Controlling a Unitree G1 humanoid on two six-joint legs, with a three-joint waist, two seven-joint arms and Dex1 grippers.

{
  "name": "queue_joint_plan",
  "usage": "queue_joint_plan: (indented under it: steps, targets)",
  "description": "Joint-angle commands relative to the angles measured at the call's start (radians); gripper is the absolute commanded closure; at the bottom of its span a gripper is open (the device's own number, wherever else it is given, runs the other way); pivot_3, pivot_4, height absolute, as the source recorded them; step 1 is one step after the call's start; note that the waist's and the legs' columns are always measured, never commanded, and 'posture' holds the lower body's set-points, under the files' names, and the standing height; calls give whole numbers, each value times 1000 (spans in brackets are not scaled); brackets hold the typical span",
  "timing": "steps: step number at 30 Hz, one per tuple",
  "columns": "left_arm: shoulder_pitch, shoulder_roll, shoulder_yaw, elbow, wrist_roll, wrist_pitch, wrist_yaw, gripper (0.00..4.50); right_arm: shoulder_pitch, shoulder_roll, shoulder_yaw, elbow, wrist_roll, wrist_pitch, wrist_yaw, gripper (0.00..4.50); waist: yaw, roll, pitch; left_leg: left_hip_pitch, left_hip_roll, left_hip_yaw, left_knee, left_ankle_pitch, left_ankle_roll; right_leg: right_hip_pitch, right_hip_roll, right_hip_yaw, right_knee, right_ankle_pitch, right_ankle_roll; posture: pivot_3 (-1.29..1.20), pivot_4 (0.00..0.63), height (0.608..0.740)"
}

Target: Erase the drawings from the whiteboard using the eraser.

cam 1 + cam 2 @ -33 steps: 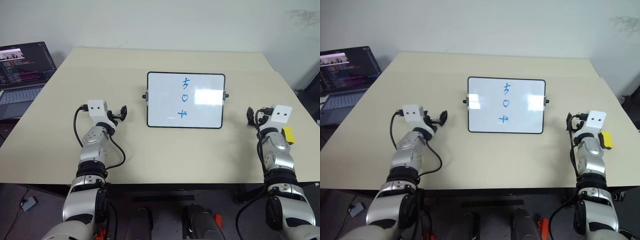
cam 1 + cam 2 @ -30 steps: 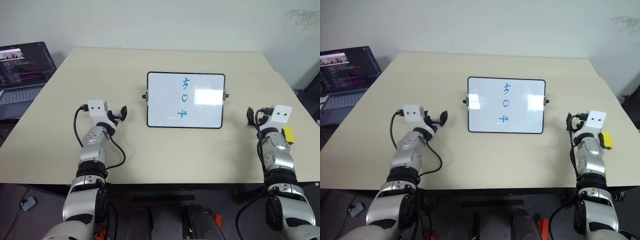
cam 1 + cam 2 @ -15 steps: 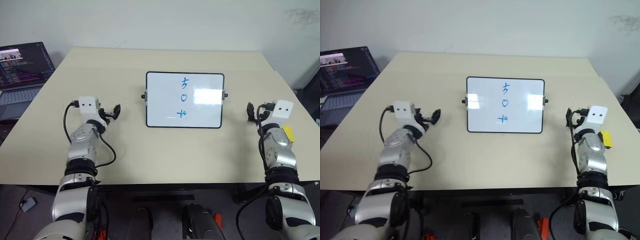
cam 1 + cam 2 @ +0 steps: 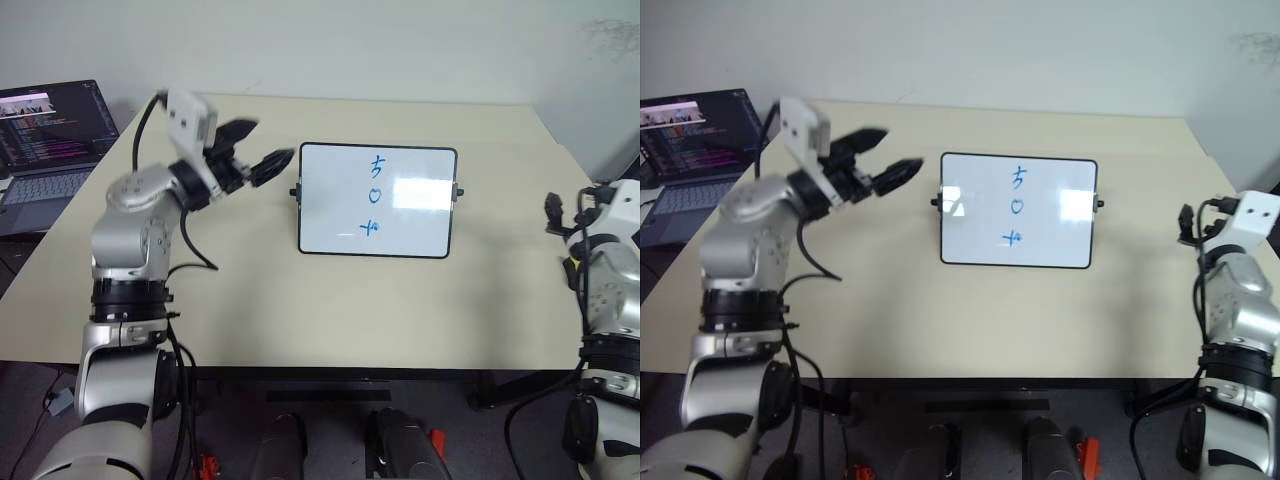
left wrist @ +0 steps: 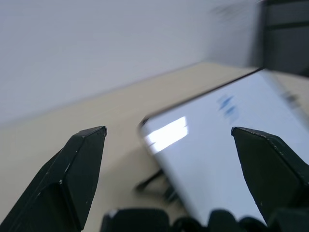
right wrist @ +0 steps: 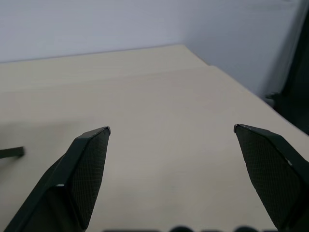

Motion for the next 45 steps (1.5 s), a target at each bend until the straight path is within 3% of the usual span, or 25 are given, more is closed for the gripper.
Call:
queue_joint_plan:
  steps: [1,8,16,29,33,45]
  targets:
    - [-7,-60,-114,-42,-10,17,-92,0,15,-75,-78,-84,37,152,-26,28,0,3,-1,0,0,1,0,0,0,0,0,1,0,0,0,0,150,740]
    - [-8,-187,-195,12,16,-12,-106,0,57,-185,-94,-19,69,327,92,28,-12,3,-1,1,0,3,1,0,0,-1,1,5,0,0,0,0,150,740]
    - [34,-300,-249,33,27,-1,-111,0,84,-201,-56,49,65,270,266,28,-17,3,-1,1,-1,4,1,0,0,-1,1,6,1,0,1,0,150,740]
    - [51,-395,-321,112,135,-76,-75,0,18,-192,1,307,-3,101,296,28,-16,3,-1,1,-2,4,2,0,0,-1,0,6,0,-1,1,0,150,740]
    - [58,-415,-405,140,224,-142,-87,0,-9,-195,8,370,-12,64,306,28,-16,3,-1,1,-2,4,2,0,0,0,0,6,0,-1,2,0,150,740]
    - [10,-531,-396,242,246,-192,-47,0,-51,-205,27,483,-29,7,325,28,-18,3,-1,1,-2,4,3,0,0,0,0,7,0,-1,2,0,150,740]
